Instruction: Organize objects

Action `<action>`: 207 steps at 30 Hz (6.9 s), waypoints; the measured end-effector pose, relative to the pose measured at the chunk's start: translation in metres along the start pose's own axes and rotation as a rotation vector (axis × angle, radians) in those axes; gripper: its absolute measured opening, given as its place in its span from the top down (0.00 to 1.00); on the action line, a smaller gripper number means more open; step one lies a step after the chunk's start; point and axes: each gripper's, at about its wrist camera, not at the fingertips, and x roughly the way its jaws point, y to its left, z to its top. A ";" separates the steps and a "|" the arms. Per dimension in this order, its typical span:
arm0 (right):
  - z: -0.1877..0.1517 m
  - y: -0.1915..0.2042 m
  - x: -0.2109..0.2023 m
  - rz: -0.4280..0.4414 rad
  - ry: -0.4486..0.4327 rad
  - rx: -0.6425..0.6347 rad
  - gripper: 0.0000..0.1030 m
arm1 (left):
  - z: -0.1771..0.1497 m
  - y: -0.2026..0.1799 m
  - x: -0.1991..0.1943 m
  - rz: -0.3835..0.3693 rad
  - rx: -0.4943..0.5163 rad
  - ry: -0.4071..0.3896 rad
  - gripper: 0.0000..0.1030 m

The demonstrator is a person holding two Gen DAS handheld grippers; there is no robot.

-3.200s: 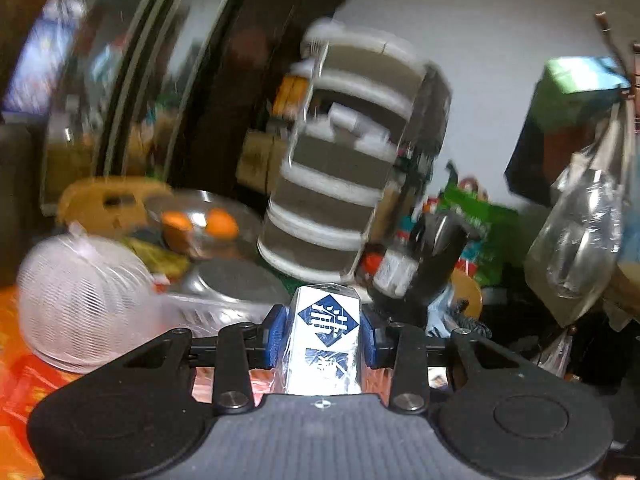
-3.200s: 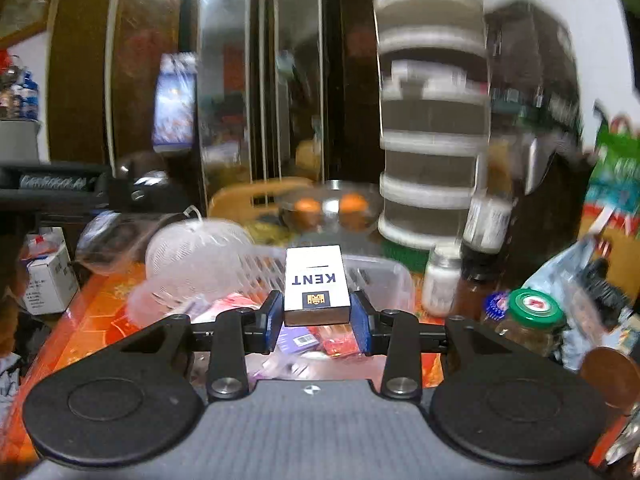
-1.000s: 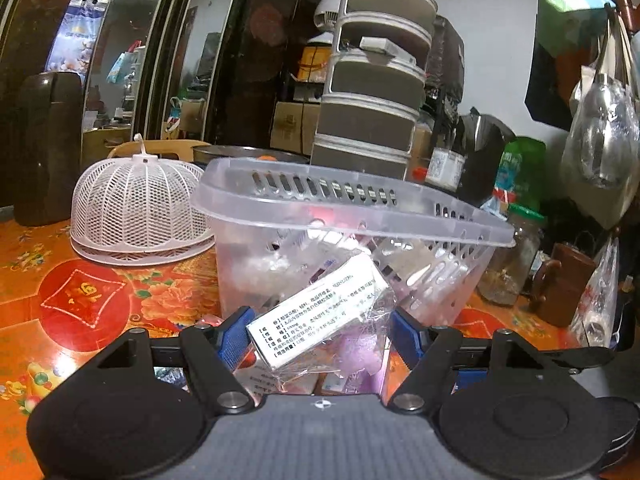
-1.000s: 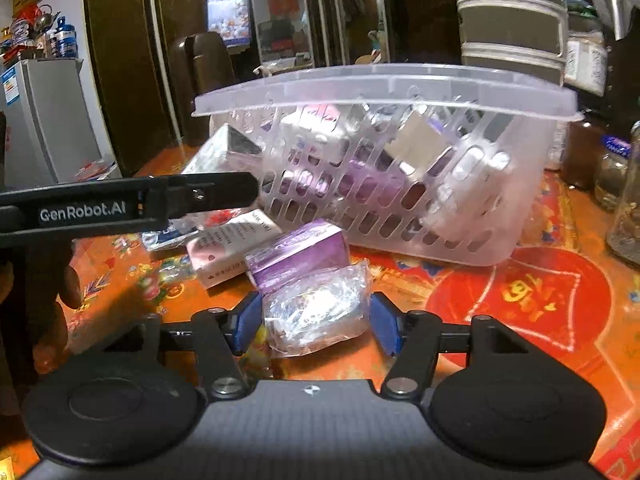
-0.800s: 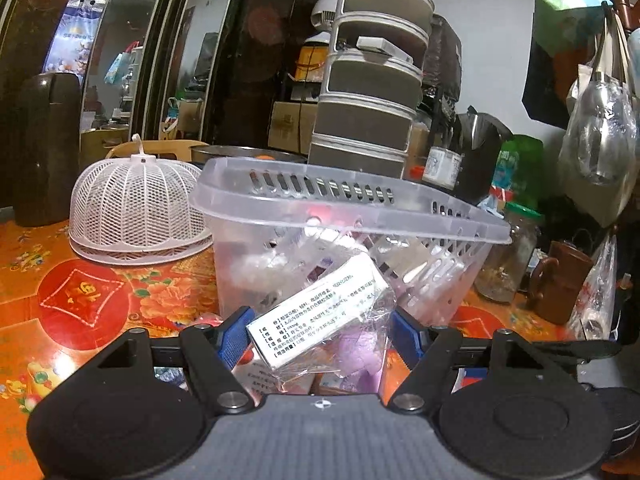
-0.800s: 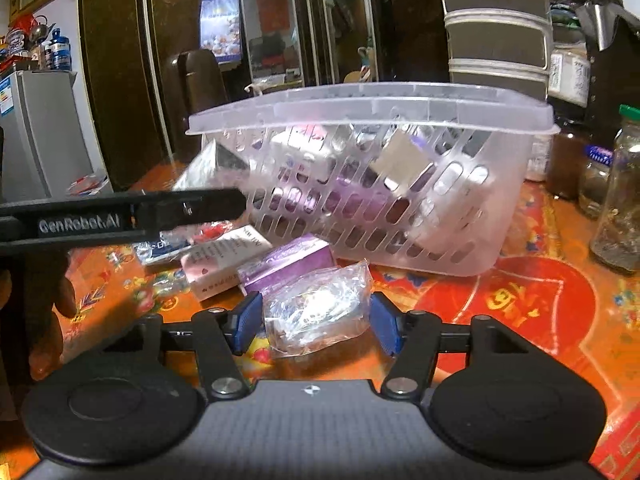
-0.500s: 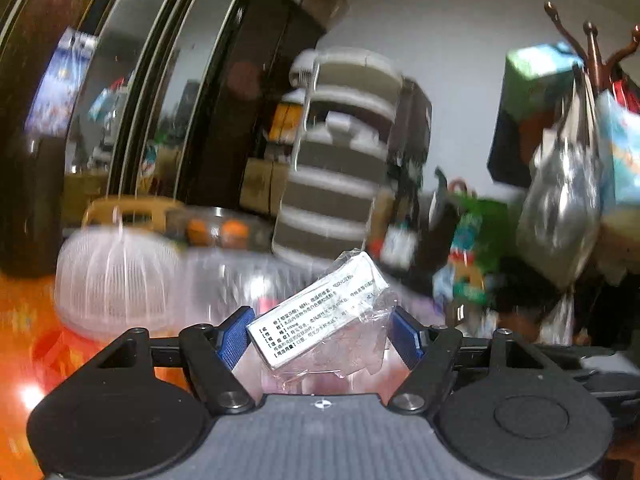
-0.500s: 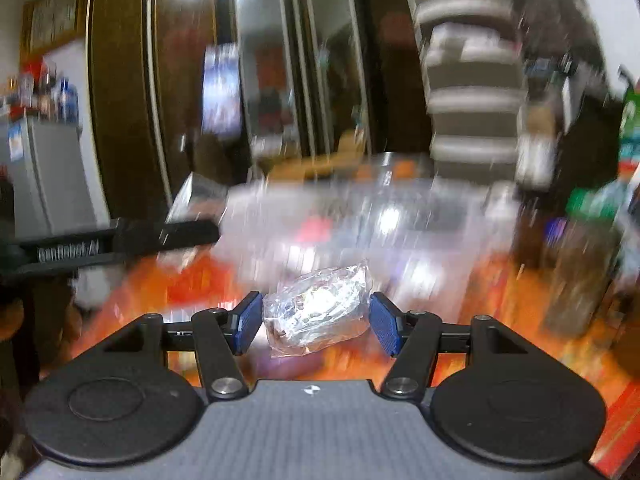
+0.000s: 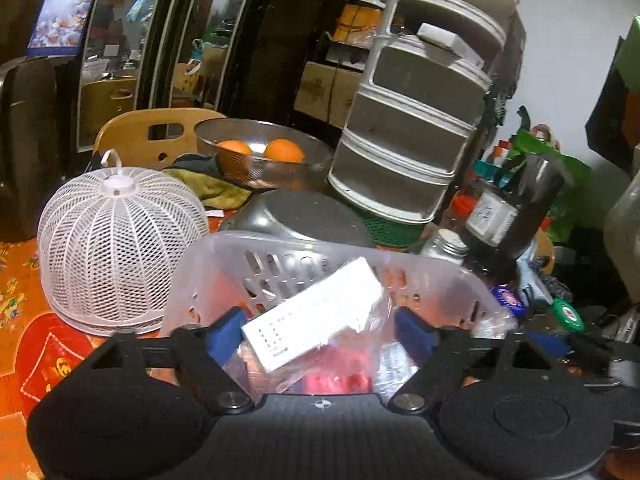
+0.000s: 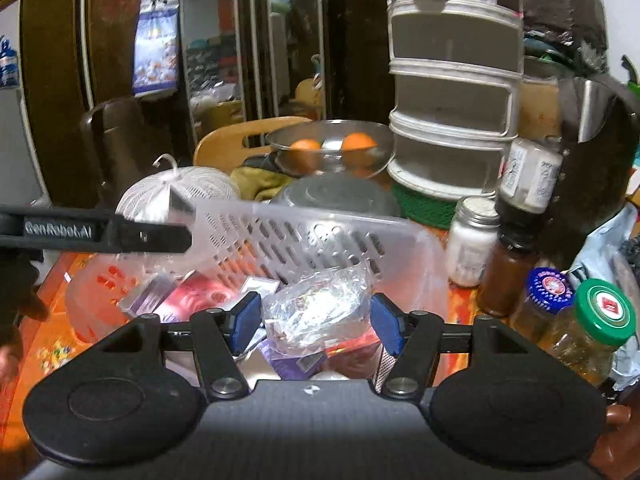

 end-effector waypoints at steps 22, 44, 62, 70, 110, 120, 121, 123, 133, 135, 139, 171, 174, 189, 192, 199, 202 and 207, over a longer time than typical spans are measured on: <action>-0.117 0.081 0.001 0.204 0.038 -0.036 0.00 | -0.141 0.112 -0.078 0.063 0.040 -0.008 0.10; -0.131 0.072 0.002 0.219 0.082 -0.059 0.28 | -0.142 0.104 -0.049 0.078 0.154 0.044 0.33; -0.161 0.026 -0.085 0.179 -0.043 0.027 0.30 | -0.169 0.061 -0.130 -0.026 0.091 -0.189 0.34; -0.032 0.019 -0.104 0.079 -0.229 -0.065 0.30 | -0.053 -0.010 -0.124 -0.172 0.121 -0.262 0.34; -0.112 0.127 0.027 0.184 0.115 -0.158 0.00 | -0.125 0.077 -0.042 0.079 0.070 -0.043 0.23; -0.112 0.140 0.040 0.270 0.121 -0.220 0.25 | -0.133 0.073 -0.032 0.082 0.145 -0.043 0.22; -0.113 0.139 0.036 0.259 0.118 -0.223 0.25 | -0.134 0.073 -0.031 0.084 0.152 -0.041 0.22; -0.115 0.131 0.027 0.232 0.108 -0.212 0.25 | -0.135 0.071 -0.030 0.085 0.165 -0.038 0.22; -0.142 0.078 -0.035 0.193 0.041 -0.089 0.25 | -0.137 0.049 -0.017 0.118 0.244 -0.005 0.47; -0.147 0.076 -0.040 0.191 0.035 -0.077 0.25 | -0.141 0.042 -0.021 0.132 0.273 -0.010 0.48; -0.156 0.066 -0.052 0.184 0.031 -0.062 0.25 | -0.152 0.029 -0.036 0.112 0.303 -0.031 0.48; -0.015 -0.003 -0.069 0.052 -0.137 -0.027 0.00 | -0.020 -0.041 -0.073 -0.073 0.171 -0.197 0.02; -0.036 0.003 -0.090 0.000 -0.161 -0.034 0.00 | -0.051 -0.033 -0.095 -0.094 0.185 -0.240 0.00; -0.066 0.007 -0.082 -0.083 -0.073 0.051 0.00 | -0.095 -0.034 -0.091 -0.004 0.170 -0.187 0.00; -0.066 0.010 -0.079 -0.073 -0.066 0.047 0.00 | -0.098 -0.037 -0.091 0.005 0.178 -0.179 0.00; -0.067 0.015 -0.081 -0.078 -0.071 0.036 0.00 | -0.101 -0.035 -0.092 0.038 0.175 -0.175 0.00; -0.067 0.014 -0.084 -0.079 -0.080 0.046 0.00 | -0.103 -0.034 -0.093 0.044 0.181 -0.175 0.00; -0.068 0.012 -0.084 -0.088 -0.081 0.047 0.00 | -0.104 -0.035 -0.094 0.057 0.177 -0.184 0.00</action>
